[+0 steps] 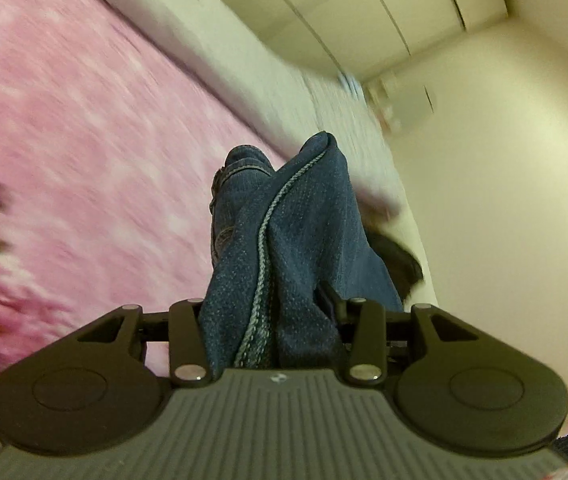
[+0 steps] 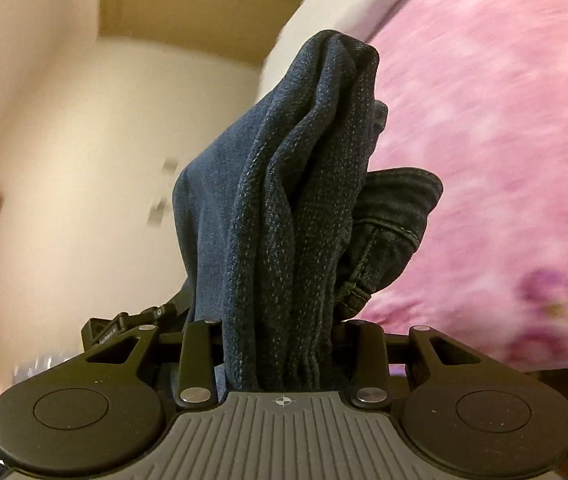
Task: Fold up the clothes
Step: 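Lift the jeans bundle with both grippers and carry it toward the dark clothes stack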
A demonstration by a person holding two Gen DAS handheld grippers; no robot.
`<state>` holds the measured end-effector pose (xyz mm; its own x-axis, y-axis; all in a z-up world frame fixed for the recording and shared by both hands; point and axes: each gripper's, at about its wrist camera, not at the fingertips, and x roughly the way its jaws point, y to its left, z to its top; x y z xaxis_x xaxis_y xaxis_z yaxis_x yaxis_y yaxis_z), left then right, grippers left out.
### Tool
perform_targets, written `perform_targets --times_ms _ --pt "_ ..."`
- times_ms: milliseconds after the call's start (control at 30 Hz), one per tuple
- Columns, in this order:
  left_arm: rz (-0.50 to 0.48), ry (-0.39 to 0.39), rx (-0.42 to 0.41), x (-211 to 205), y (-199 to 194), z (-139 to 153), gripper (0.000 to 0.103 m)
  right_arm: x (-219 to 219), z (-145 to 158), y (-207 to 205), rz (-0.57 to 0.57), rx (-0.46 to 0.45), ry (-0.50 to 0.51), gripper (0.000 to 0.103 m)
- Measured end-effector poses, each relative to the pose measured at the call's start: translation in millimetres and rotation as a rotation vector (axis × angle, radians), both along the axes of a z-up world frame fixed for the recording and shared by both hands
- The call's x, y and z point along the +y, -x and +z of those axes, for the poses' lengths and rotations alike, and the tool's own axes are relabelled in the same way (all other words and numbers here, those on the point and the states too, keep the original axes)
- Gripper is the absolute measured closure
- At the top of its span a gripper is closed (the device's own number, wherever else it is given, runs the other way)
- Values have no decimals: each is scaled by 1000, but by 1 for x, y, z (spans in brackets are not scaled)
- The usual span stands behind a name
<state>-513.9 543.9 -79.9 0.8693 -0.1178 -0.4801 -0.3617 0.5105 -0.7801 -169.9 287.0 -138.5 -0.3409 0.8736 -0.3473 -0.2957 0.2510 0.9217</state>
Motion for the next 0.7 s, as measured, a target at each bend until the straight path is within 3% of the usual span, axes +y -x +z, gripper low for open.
perform_targets --times_ms 200,400,533,700 --pt "149 -51 -43 114 98 4 66 160 10 58 171 -33 -49 68" --pt "161 -67 -36 285 161 -13 66 331 -14 134 199 -13 -52 68" --pt "139 -61 -36 402 186 -26 66 445 -27 160 194 0 -53 68" --pt "138 -47 -36 518 188 -53 66 549 -52 179 166 2 -33 68"
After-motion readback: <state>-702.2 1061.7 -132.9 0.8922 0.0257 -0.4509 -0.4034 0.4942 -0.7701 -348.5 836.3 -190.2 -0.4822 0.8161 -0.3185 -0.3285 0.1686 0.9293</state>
